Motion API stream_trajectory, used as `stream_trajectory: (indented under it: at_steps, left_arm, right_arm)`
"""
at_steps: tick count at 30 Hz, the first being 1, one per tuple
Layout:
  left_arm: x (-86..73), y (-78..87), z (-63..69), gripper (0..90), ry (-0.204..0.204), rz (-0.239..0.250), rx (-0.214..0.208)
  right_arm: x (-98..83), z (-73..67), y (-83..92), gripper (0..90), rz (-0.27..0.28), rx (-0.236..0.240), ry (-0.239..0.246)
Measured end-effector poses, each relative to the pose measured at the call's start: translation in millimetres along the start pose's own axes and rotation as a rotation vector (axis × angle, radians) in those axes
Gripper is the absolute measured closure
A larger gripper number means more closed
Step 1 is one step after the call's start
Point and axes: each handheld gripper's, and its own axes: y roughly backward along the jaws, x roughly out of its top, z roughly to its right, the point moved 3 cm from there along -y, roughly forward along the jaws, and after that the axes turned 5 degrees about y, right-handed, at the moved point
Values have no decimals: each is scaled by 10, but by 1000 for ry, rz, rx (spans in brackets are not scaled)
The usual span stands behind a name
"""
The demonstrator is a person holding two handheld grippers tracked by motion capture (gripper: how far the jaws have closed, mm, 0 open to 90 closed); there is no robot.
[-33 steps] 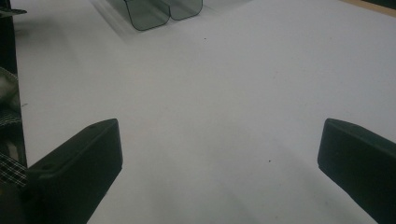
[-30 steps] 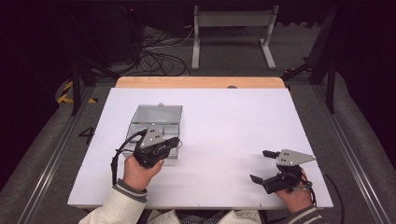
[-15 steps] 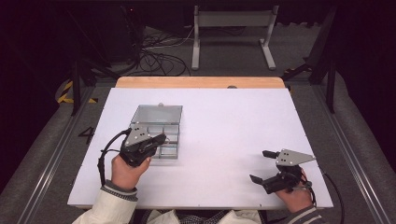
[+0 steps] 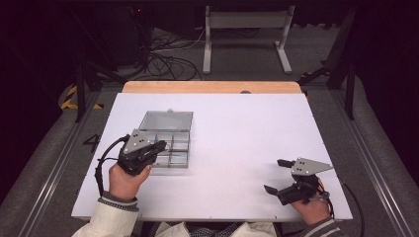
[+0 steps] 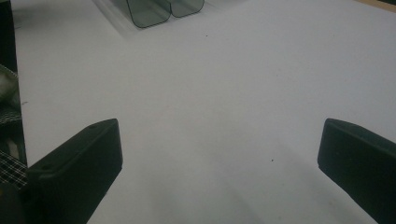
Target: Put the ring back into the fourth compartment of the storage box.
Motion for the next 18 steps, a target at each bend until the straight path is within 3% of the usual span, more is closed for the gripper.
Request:
stream_trajectory:
  at_steps: [6, 14, 18]
  left_arm:
    - [-16, 11, -41, 868, -18, -19, 28]
    - [-96, 29, -203, 867, 45, -35, 25]
    - [-155, 30, -306, 867, 62, -47, 55]
  right_arm:
    - [-1, 1, 1, 6, 0, 0, -2]
    - [-2, 2, 2, 6, 2, -2, -6]
    - [-1, 1, 0, 6, 0, -1, -3]
